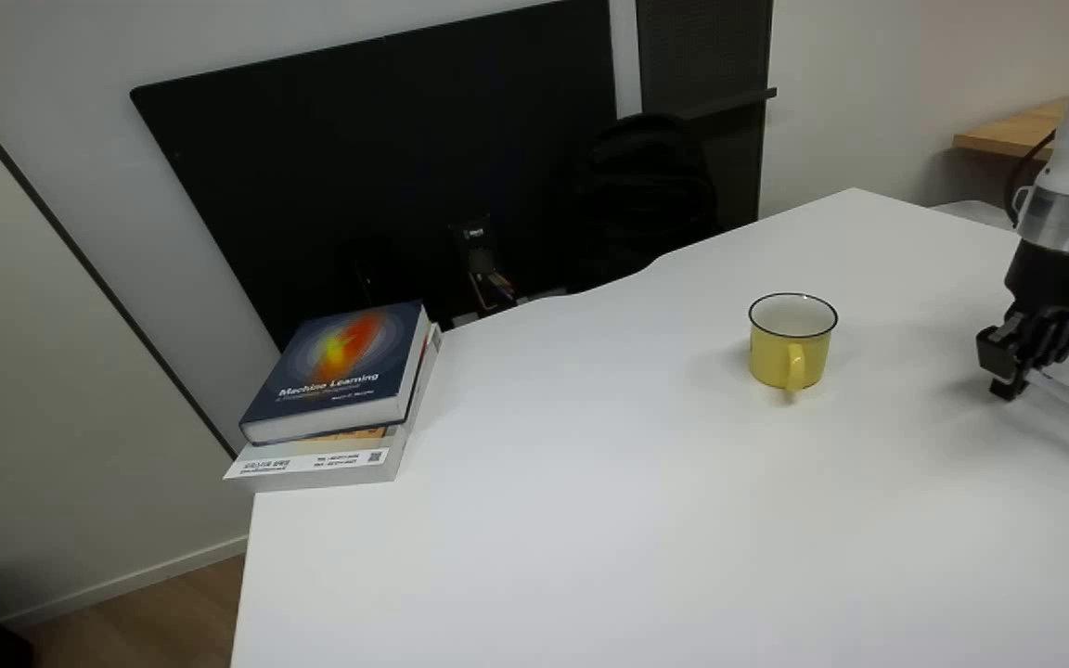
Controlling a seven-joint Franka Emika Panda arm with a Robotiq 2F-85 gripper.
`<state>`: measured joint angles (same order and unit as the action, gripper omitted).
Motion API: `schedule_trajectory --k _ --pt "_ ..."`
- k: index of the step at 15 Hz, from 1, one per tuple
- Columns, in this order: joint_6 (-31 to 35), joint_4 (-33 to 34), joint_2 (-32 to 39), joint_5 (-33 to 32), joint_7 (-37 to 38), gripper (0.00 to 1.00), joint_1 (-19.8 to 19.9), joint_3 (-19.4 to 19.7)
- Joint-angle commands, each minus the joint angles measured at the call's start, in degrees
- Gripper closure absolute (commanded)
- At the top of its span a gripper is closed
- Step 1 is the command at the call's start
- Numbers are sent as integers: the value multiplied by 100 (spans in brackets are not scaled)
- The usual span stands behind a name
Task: Pick the marker from the cup and put it on the table
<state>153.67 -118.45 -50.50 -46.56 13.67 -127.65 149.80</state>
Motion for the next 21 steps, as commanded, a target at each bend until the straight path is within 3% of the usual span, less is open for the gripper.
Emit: schedule_trajectory --k 1,8,11,17,18,21 --pt "-183 426 -344 -324 383 67 -68 0" --pt "-15 336 -48 -264 315 20 -35 -268" --pt "684 19 292 -481 289 2 104 -466" --pt "1979 -803 1266 -704 413 0 137 -456" --pt "1763 -390 760 -547 99 0 73 -466" --pt "1902 -669 1103 -547 121 0 90 -466"
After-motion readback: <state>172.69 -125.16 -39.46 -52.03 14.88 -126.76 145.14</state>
